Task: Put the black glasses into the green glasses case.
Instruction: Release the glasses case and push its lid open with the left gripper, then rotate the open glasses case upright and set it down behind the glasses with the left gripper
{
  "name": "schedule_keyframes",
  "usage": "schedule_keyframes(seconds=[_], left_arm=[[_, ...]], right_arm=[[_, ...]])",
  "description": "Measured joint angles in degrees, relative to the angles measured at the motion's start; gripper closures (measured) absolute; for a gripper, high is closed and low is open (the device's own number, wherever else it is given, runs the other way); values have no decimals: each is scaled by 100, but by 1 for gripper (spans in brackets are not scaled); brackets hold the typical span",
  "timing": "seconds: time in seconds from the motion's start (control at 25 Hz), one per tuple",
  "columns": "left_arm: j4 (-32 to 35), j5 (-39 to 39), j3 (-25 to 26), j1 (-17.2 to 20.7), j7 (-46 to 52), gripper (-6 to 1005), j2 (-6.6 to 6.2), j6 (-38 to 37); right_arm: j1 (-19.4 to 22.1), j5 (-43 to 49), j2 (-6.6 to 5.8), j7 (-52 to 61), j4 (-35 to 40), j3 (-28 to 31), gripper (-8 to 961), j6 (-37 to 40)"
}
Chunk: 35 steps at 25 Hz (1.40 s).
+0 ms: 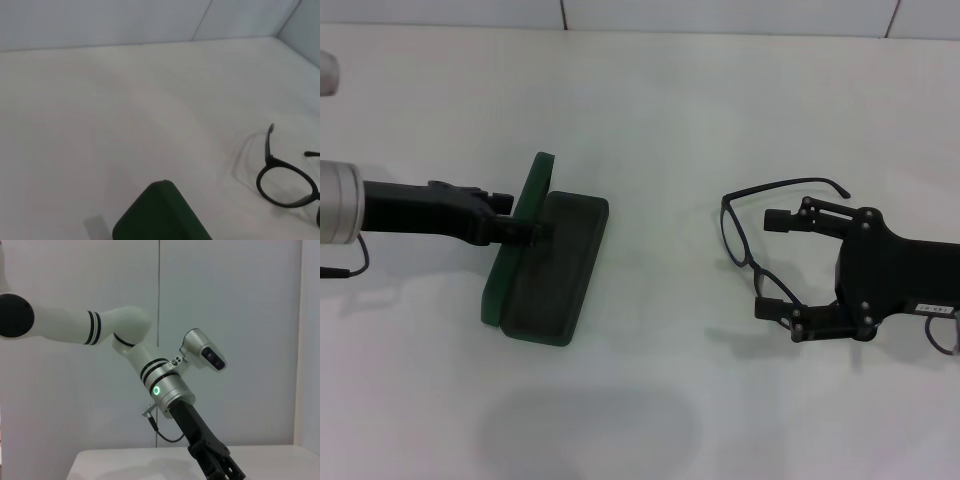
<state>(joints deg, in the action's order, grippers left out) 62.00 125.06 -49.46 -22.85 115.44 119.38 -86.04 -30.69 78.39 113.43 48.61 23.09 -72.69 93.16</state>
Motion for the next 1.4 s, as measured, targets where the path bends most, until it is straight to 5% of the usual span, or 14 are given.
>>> schedule_keyframes(seconds=[0.52, 0.92, 1.16, 1.4], left_arm=[[6, 546, -121, -257, 545, 171, -8, 177], [45, 601, -134, -297, 307, 615, -73, 385], [52, 604, -138, -565, -343, 788, -109, 646], [-109, 572, -156, -1087, -1970, 789, -32, 944]], right_arm=[[-7, 1, 8, -5, 13, 25, 78, -23], [21, 1, 58, -9, 95, 10, 78, -12], [95, 1, 114, -15, 150, -35, 79, 19], [102, 1, 175, -108, 135, -174, 79, 22]])
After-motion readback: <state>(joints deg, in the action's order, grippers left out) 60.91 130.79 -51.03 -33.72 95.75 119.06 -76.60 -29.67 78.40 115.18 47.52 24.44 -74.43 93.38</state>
